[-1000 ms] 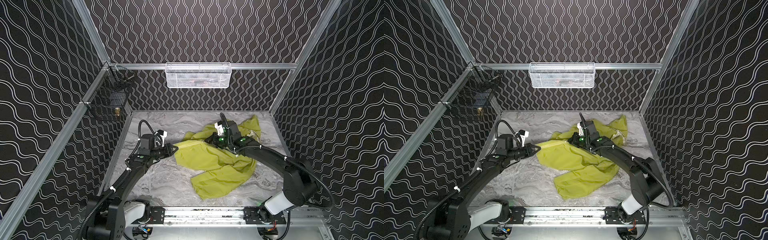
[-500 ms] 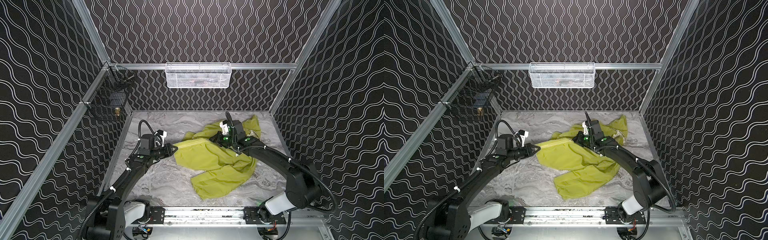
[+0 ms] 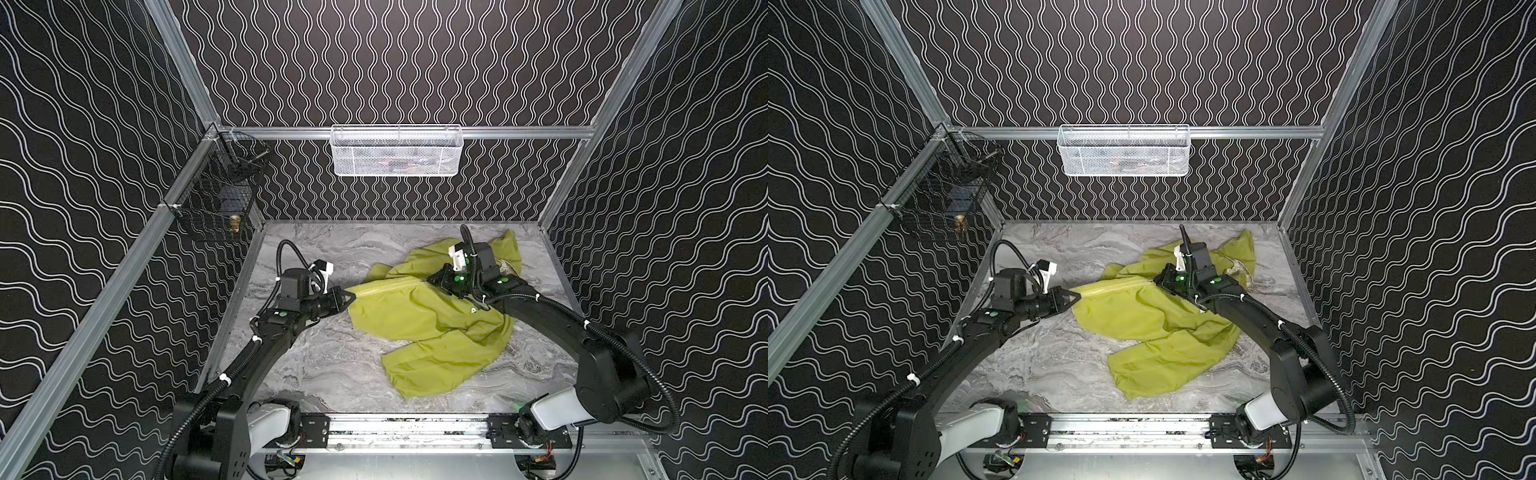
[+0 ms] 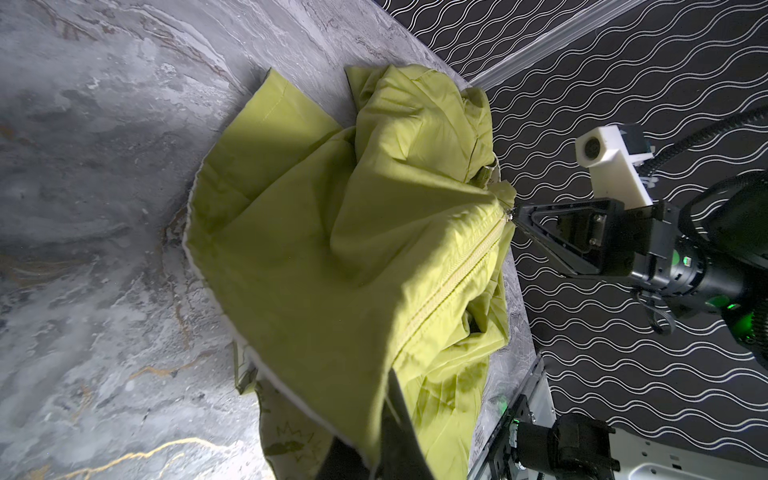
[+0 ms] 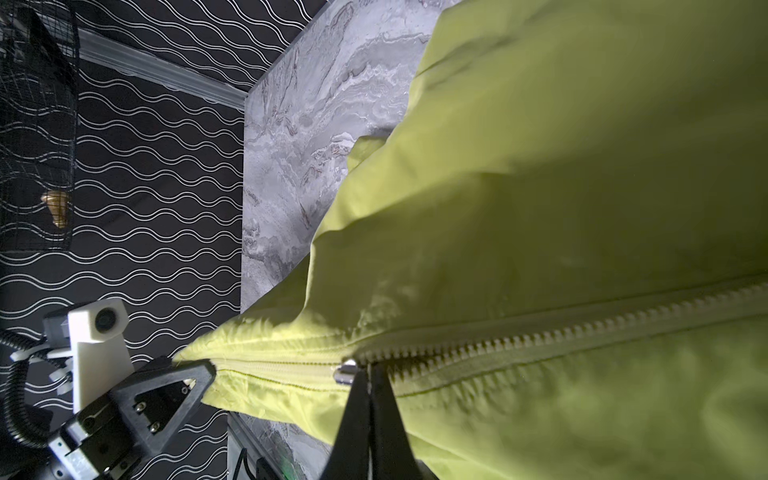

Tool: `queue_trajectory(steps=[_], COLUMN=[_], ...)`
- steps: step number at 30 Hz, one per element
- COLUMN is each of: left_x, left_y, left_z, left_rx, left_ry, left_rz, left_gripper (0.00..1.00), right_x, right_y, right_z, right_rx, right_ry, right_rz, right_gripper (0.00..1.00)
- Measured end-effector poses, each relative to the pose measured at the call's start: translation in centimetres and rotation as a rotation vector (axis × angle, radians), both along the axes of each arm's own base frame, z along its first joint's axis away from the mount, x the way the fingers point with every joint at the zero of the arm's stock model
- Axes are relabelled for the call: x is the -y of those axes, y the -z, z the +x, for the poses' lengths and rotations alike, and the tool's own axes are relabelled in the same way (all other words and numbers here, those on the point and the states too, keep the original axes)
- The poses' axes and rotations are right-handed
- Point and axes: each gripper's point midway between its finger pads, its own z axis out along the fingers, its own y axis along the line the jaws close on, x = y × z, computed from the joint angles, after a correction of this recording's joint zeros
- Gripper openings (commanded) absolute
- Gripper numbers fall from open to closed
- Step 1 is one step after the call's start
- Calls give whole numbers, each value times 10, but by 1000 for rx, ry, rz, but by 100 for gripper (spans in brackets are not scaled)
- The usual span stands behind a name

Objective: Zip up the jacket
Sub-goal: 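Pull the zipper slider with the right gripper away from the left gripper, then draw the slider up the zipper with the right gripper while the left holds the hem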

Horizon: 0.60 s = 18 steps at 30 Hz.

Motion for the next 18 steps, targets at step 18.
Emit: queue_trajectory(steps=[18], left_x=[0], left_y=[-1], left_z=[0], left_rx=[4], left_ry=[-3], left_rz=[1], left_gripper=[0], right_x=[26], right_y=[4], right_z=[6], right_rx=[-13], right_ry=[60], right_rz=[-9], right_gripper=[0])
